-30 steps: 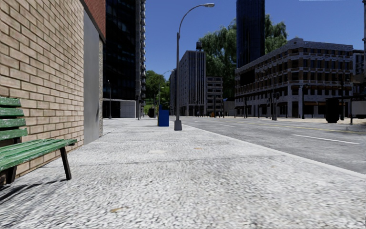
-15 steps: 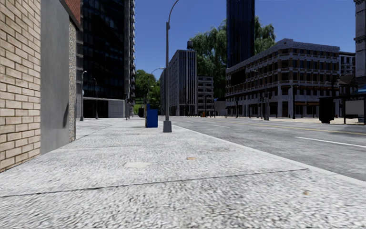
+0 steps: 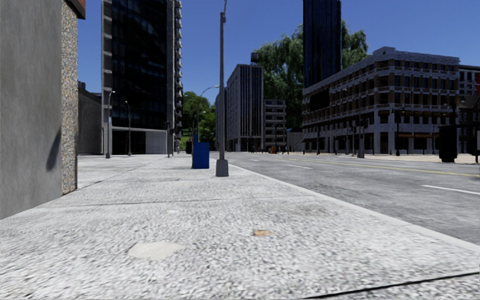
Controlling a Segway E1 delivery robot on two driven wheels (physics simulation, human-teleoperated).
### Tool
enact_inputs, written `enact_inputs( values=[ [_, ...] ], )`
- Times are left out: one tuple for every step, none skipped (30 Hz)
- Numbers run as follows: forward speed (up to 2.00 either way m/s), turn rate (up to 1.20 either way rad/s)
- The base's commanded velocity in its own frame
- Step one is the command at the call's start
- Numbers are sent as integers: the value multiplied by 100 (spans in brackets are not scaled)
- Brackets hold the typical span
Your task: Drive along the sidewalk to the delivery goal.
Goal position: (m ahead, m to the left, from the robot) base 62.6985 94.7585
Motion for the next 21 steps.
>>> enact_inputs(
  values=[
    [200, 52],
    [200, 52],
    [200, 52],
    [200, 52],
    [200, 52],
    [200, 52],
    [200, 52],
    [200, 52],
    [200, 52],
    [200, 52],
    [200, 52],
    [200, 52],
    [200, 52],
    [200, 52],
    [200, 52],
    [200, 52],
    [200, 52],
    [200, 52],
    [200, 52],
    [200, 52],
    [200, 52]
  ],
)
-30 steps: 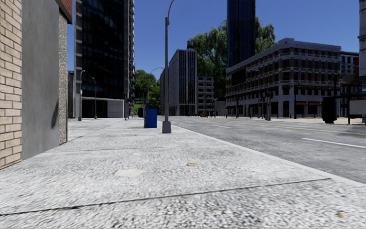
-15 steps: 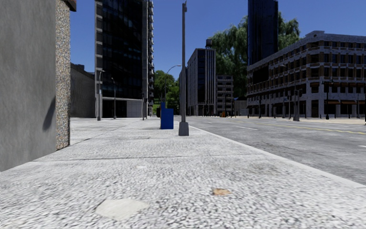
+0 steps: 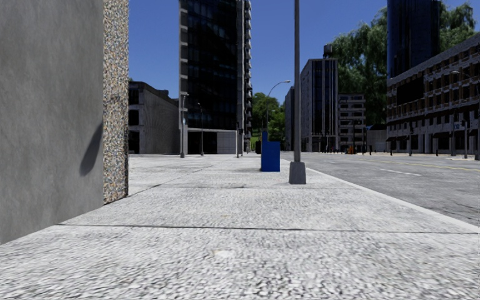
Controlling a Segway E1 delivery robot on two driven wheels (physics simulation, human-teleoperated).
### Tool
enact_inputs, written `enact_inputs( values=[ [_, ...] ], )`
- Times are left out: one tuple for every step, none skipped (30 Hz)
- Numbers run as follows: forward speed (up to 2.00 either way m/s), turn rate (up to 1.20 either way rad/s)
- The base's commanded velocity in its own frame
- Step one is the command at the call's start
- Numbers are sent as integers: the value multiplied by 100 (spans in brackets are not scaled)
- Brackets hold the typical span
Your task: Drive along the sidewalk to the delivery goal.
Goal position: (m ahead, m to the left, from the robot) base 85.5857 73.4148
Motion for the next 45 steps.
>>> enact_inputs(
  values=[
    [200, 41],
    [200, 23],
    [200, 19],
    [200, 19],
    [200, 18],
    [200, 18],
    [200, 12],
    [200, 12],
    [200, 0],
    [200, 0],
    [200, 0],
    [200, 0],
    [200, 0],
    [200, 0],
    [200, 0],
    [200, 0],
    [200, 0],
    [200, 0],
    [200, 0],
    [200, 0],
    [200, 0],
    [200, 0],
    [200, 0],
    [200, 0],
    [200, 0],
    [200, 0],
    [200, 0],
    [200, 0],
    [200, 0],
    [200, 0],
    [200, 0],
    [200, 0],
    [200, 19],
    [200, 42],
    [200, 42],
    [200, 48],
    [200, 50],
    [200, 50],
    [200, 50],
    [200, 50],
    [200, 50],
    [200, 50],
    [200, 0],
    [200, 0],
    [200, 0]
  ],
)
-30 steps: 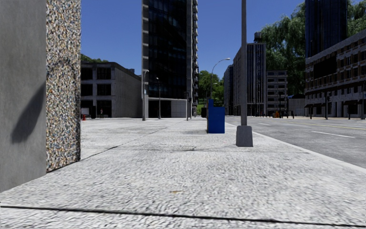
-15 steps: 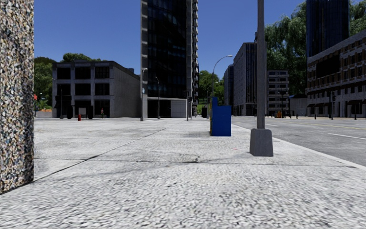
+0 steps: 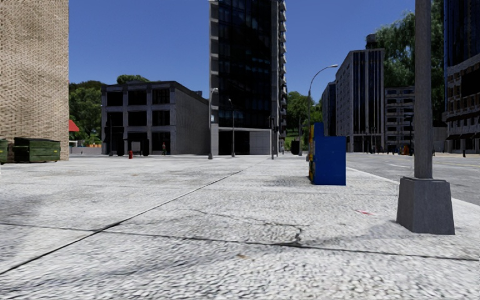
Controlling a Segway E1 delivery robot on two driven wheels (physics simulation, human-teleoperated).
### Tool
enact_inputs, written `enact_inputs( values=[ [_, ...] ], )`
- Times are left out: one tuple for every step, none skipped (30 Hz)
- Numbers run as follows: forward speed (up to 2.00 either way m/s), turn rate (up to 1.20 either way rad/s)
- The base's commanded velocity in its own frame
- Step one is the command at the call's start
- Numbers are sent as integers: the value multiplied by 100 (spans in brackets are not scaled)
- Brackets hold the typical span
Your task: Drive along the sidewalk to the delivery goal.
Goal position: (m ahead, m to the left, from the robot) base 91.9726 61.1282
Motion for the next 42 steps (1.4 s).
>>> enact_inputs(
  values=[
    [200, 0],
    [200, 0],
    [200, 0],
    [200, 0],
    [200, 0],
    [200, 0],
    [200, 0],
    [200, 0],
    [200, 0],
    [200, 0],
    [200, 0],
    [200, 0],
    [200, 0],
    [200, 0],
    [190, 0],
    [181, 0],
    [180, 0],
    [180, 0],
    [181, 0],
    [185, 0],
    [186, 0],
    [186, 0],
    [186, 0],
    [186, 0],
    [187, 0],
    [187, 0],
    [187, 0],
    [187, 0],
    [187, 0],
    [187, 0],
    [187, 0],
    [187, 0],
    [187, 0],
    [187, 0],
    [187, 0],
    [187, 0],
    [187, 7],
    [187, 7],
    [187, 12],
    [187, 17],
    [187, 17],
    [187, 19]
  ],
)
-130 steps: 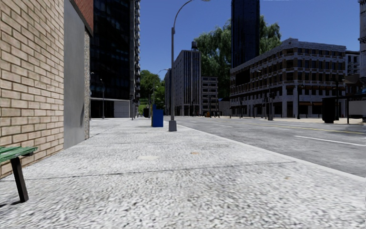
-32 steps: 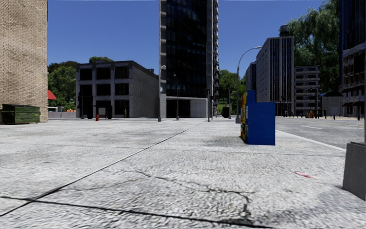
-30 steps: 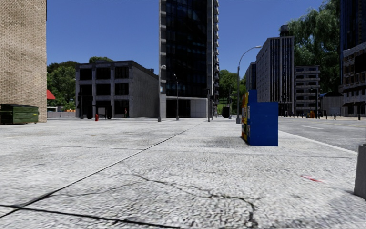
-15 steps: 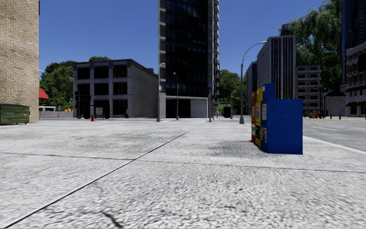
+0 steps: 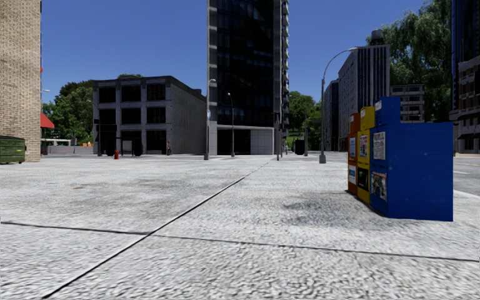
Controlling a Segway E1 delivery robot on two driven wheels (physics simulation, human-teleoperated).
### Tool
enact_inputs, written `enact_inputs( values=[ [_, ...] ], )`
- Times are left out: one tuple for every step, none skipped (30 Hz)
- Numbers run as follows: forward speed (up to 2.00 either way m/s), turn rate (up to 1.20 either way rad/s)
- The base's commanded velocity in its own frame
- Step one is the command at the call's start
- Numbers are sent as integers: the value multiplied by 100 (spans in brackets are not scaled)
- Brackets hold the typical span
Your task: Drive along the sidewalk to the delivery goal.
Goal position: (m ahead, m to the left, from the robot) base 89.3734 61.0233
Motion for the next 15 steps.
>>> enact_inputs(
  values=[
    [187, 20],
    [187, 30],
    [187, 30],
    [187, 30],
    [187, 29],
    [187, 17],
    [187, 2],
    [187, 2],
    [187, 0],
    [187, 0],
    [187, 0],
    [188, 0],
    [189, 0],
    [190, 0],
    [190, 0]
  ],
)
